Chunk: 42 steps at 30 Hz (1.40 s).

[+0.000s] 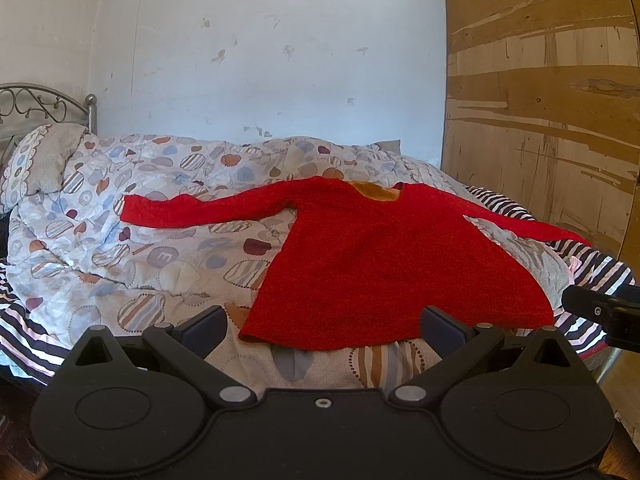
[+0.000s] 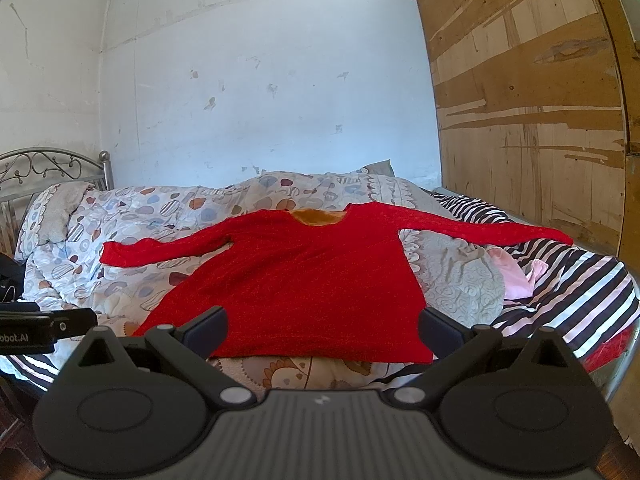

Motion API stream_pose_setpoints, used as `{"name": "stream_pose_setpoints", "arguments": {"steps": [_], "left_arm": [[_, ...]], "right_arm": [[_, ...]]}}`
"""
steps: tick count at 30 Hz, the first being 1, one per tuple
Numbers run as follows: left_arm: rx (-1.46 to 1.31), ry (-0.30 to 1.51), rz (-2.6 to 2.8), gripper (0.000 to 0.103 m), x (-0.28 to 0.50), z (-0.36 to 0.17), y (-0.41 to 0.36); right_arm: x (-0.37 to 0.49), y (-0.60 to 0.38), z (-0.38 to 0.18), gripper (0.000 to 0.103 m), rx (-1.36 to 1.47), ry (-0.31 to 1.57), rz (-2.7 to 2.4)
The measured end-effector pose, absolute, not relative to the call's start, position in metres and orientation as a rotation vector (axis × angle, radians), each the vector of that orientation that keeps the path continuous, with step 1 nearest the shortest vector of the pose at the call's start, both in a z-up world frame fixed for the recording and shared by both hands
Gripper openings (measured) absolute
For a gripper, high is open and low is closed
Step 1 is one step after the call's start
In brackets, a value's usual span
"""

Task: Fold small clothes

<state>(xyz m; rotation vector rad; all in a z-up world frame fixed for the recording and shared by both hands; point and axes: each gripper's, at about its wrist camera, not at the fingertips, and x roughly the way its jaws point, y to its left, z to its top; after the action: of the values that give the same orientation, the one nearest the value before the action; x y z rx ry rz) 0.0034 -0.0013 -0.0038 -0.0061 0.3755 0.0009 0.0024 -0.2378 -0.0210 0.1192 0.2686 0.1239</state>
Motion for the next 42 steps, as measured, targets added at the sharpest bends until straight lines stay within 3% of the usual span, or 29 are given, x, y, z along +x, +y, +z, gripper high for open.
{"name": "stream_pose_setpoints", "arguments": {"steps": [24, 33, 42], "left_arm": [[-0.007, 0.426, 0.0, 0.102, 0.01, -0.02, -0.005], [0.001, 0.521, 0.007, 0.102, 0.04, -0.017, -0.005], [0.001, 0.598, 0.006, 0.102, 0.113, 0.008, -0.01]], "right_arm": [[0.01, -0.238, -0.028, 0.103, 0.146, 0.308, 0.132], [0.031, -0.253, -0.031, 0.103, 0.219, 0.392, 0.127], [0.111, -0.289, -0.002, 0.103, 0.233, 0.516, 0.04]]}}
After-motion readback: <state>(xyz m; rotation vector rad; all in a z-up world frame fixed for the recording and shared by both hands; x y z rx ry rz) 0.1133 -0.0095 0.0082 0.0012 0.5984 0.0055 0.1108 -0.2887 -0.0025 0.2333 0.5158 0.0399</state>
